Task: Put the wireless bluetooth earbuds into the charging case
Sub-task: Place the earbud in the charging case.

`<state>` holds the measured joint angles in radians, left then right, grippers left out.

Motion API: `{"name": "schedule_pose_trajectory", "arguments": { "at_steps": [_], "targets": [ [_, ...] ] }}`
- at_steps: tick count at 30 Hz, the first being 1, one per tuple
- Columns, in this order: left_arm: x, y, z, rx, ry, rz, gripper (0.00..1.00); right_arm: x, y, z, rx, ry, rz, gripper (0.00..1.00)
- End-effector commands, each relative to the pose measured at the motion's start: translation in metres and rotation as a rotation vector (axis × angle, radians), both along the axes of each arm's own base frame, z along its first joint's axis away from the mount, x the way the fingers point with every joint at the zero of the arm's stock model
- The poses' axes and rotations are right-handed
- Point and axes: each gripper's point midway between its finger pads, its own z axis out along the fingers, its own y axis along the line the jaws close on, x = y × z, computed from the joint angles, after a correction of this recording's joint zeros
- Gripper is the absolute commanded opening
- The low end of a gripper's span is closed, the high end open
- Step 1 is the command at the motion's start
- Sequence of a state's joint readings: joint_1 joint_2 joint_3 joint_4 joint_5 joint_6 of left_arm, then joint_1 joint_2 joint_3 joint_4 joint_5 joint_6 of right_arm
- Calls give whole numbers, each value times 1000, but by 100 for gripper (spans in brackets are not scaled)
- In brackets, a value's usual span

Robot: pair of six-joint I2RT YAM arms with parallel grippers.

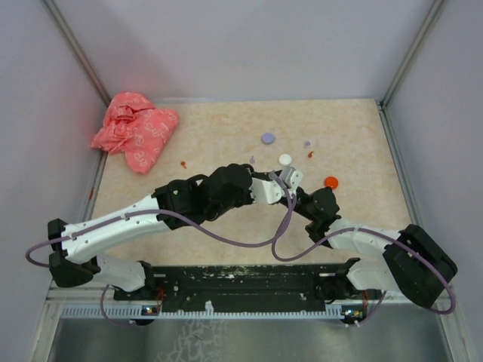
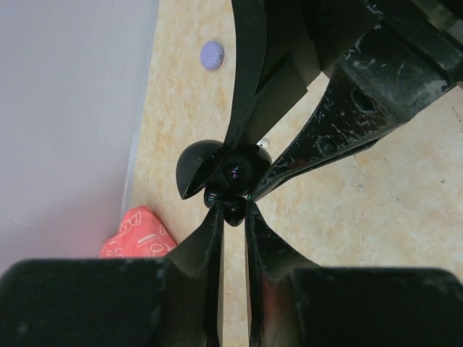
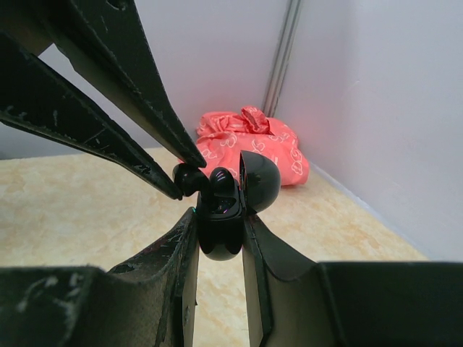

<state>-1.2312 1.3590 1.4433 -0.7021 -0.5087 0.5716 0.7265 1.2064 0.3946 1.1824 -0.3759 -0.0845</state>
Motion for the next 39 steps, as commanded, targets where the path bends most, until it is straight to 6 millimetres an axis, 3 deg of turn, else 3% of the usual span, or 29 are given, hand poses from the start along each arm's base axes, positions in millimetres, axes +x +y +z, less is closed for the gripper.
{"name": "schedule_pose_trajectory", "arguments": {
  "at_steps": [1, 20, 39],
  "targets": [
    [-1, 4, 3, -10, 20, 4, 1, -6, 1, 32, 74, -71, 22, 0],
    [29, 6, 7, -91, 139, 34, 2, -13, 9, 27, 59, -47, 88, 0],
    [24, 17, -4, -118, 315, 38, 5, -42, 19, 25, 38, -194, 232, 0]
  ]
}}
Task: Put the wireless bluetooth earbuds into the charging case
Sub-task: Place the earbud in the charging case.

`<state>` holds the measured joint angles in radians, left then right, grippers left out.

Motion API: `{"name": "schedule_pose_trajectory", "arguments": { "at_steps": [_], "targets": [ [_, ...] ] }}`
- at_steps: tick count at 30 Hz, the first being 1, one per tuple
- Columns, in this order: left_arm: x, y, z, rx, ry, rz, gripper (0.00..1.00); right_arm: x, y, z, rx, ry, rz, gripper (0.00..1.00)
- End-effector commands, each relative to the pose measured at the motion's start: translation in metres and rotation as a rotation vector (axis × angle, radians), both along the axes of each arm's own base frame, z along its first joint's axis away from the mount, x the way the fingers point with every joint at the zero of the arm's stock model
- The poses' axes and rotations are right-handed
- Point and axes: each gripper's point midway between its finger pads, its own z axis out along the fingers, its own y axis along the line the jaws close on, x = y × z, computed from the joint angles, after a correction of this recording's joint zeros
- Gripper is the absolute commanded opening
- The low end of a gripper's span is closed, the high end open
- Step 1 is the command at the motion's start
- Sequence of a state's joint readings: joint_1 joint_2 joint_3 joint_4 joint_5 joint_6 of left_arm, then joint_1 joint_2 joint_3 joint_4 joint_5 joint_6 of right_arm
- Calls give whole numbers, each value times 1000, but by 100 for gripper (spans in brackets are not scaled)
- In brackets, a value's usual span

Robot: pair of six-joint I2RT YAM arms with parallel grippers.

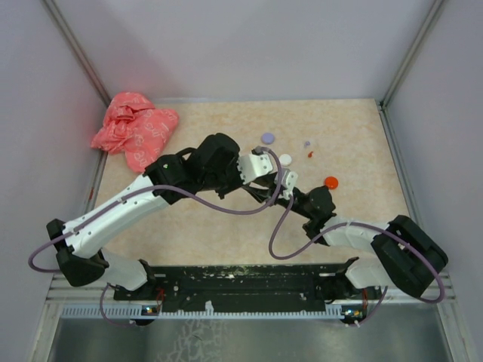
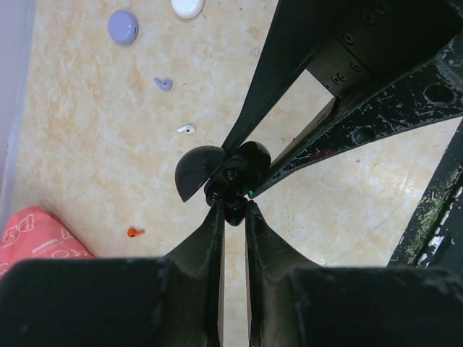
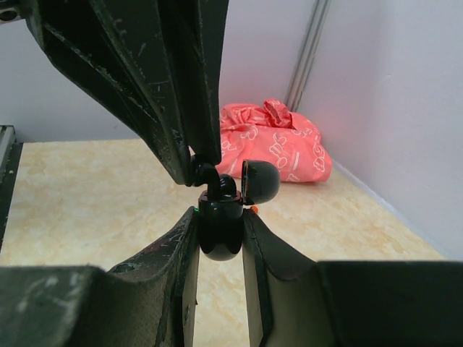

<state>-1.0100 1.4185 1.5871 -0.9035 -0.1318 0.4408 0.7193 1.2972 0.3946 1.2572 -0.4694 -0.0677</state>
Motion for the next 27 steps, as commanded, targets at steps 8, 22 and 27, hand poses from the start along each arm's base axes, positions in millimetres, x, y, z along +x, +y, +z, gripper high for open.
{"name": "schedule_pose_trajectory", "arguments": {
  "at_steps": [8, 22, 27],
  "targets": [
    [11, 7, 17, -85, 28, 43, 13, -40, 3, 48, 85, -219, 152, 0],
    [18, 12, 37, -171, -5, 82, 37, -41, -2, 56, 138, -218, 138, 0],
    [21, 13, 45, -202, -20, 94, 42, -42, -1, 56, 141, -210, 150, 0]
  ]
}}
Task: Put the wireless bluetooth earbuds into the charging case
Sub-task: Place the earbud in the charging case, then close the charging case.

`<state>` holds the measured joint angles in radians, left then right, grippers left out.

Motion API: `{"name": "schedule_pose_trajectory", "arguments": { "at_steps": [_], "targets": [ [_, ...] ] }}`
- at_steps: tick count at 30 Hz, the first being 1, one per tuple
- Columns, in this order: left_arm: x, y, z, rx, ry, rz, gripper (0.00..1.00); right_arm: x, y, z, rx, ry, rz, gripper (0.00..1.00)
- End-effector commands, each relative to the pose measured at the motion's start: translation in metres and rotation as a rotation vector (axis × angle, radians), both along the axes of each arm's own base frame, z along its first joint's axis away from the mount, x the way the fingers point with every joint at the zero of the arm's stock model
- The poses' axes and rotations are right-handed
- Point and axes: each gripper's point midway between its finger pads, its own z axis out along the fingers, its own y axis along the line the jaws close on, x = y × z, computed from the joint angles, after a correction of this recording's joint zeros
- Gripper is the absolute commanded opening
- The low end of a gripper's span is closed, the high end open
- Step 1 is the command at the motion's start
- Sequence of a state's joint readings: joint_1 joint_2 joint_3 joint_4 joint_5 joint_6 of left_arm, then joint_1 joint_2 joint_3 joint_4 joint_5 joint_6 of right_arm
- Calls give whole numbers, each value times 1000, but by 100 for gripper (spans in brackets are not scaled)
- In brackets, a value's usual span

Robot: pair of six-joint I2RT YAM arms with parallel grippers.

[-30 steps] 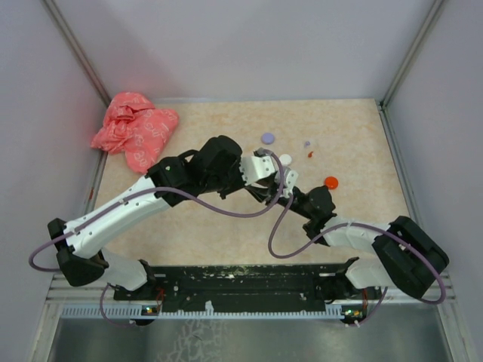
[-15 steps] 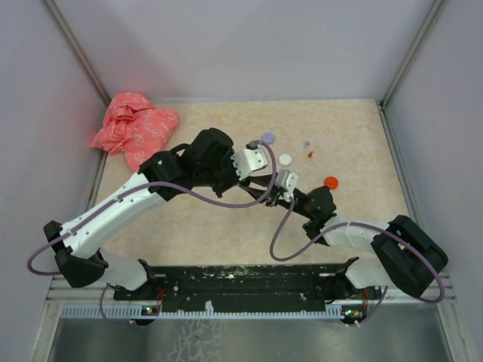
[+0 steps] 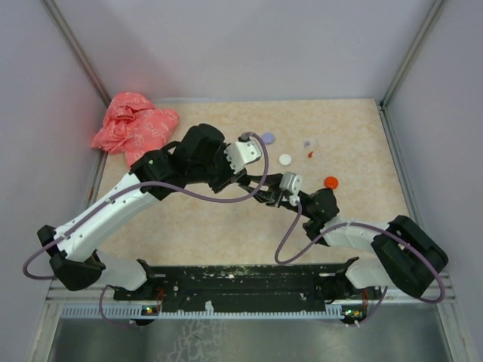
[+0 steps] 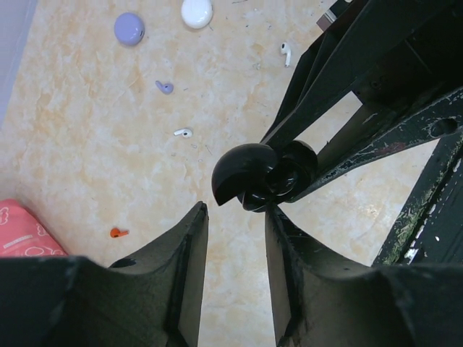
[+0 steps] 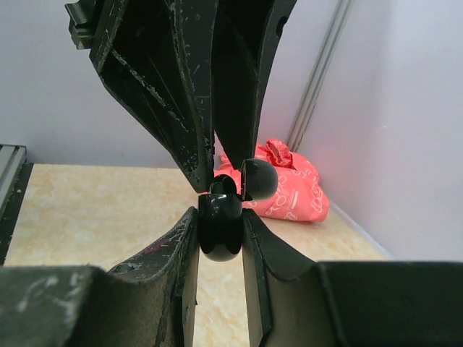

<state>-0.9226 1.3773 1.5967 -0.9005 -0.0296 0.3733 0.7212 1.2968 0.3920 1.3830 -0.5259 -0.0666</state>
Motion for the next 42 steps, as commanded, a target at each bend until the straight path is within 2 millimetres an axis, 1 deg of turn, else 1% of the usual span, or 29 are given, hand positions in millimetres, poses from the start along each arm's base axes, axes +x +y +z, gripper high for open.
{"name": "schedule_pose_trajectory", "arguments": {
  "at_steps": [1, 6, 10, 14, 16, 19, 24, 27, 30, 32, 34, 38, 42],
  "targets": [
    [15, 0, 31, -90, -84, 47, 45, -28, 0, 30, 73, -100, 98, 0],
    [14, 2, 35, -120, -83, 46, 54, -25, -1, 28, 73, -88, 86, 0],
    [15, 9, 38, -160, -76, 59, 63, -21, -5, 27, 91, -65, 76, 0],
    [15, 13, 56, -302, -69, 29, 73, -22, -12, 31, 133, -48, 100, 0],
    [14, 18, 63, -374, -56, 13, 78, -23, -12, 31, 134, -40, 115, 0],
    [8, 18, 66, -465, -14, -35, 86, -26, -11, 33, 130, -38, 135, 0],
    [-3, 16, 68, -585, 75, -129, 92, -28, -9, 36, 126, -40, 156, 0],
    [-13, 14, 69, -646, 148, -205, 97, -30, -8, 36, 121, -39, 166, 0],
    [-19, 11, 70, -684, 209, -252, 100, -30, -7, 39, 121, -40, 171, 0],
    [-23, 7, 68, -699, 254, -276, 100, -30, -7, 40, 120, -39, 175, 0],
    [-26, 4, 65, -704, 300, -292, 100, -31, -6, 42, 123, -39, 182, 0],
    [-26, -1, 51, -702, 382, -298, 100, -33, -6, 46, 132, -38, 200, 0],
    [-30, -5, 46, -718, 433, -332, 100, -35, -6, 49, 146, -39, 210, 0]
  ]
}}
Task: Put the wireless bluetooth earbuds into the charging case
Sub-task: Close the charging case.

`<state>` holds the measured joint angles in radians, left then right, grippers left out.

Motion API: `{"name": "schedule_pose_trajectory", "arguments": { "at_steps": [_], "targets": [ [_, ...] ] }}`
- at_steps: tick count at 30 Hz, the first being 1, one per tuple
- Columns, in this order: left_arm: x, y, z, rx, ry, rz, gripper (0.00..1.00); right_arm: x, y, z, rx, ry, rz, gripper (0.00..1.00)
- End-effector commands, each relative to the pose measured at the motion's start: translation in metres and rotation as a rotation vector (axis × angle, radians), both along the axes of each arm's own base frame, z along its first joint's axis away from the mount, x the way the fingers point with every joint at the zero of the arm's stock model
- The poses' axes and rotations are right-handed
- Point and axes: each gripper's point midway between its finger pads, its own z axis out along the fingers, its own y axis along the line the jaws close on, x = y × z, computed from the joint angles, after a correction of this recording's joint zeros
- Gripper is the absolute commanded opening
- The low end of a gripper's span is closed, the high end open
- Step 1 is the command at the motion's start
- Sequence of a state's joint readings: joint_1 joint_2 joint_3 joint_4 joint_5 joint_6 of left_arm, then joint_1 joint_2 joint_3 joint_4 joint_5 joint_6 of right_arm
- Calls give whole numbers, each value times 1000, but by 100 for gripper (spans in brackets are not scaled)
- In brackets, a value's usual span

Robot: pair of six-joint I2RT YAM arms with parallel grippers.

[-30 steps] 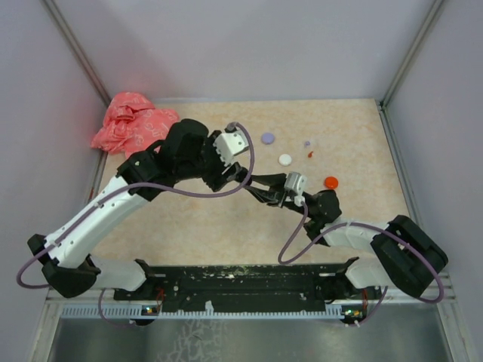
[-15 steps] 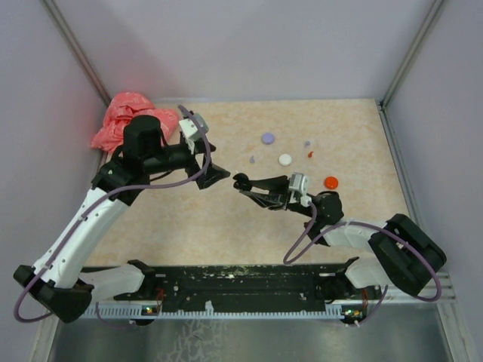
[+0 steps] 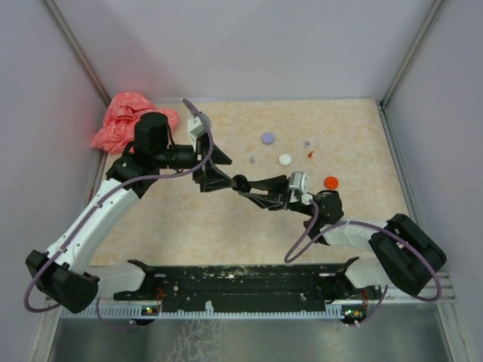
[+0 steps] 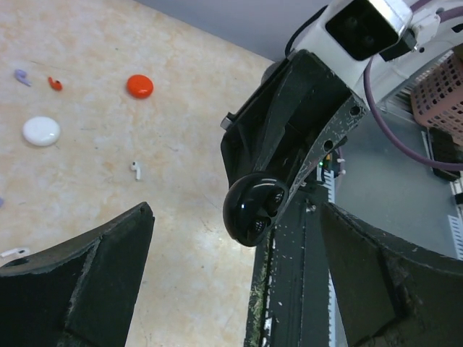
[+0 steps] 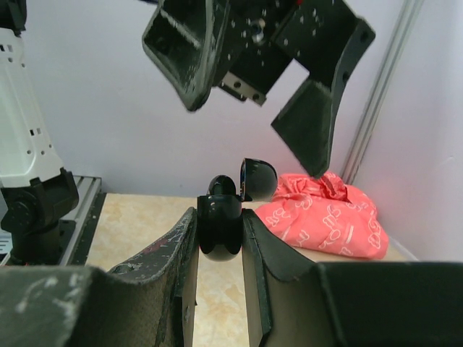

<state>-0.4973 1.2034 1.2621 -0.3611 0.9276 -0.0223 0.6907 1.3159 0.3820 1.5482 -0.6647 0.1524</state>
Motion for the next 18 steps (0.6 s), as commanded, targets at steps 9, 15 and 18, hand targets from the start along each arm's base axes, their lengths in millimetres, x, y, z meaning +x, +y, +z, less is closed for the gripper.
{"name": "schedule_pose_trajectory", "arguments": {
  "at_steps": [9, 15, 18],
  "targets": [
    [-26, -10, -3, -79, 78, -184, 100, -4, 0, 38, 96, -51, 47, 0],
    [-40, -9, 5, -113, 62, -253, 98, 4, 3, 32, 100, -4, 35, 0],
    [-44, -7, 9, -118, 51, -264, 97, 11, 2, 28, 98, 29, 16, 0]
  ]
}}
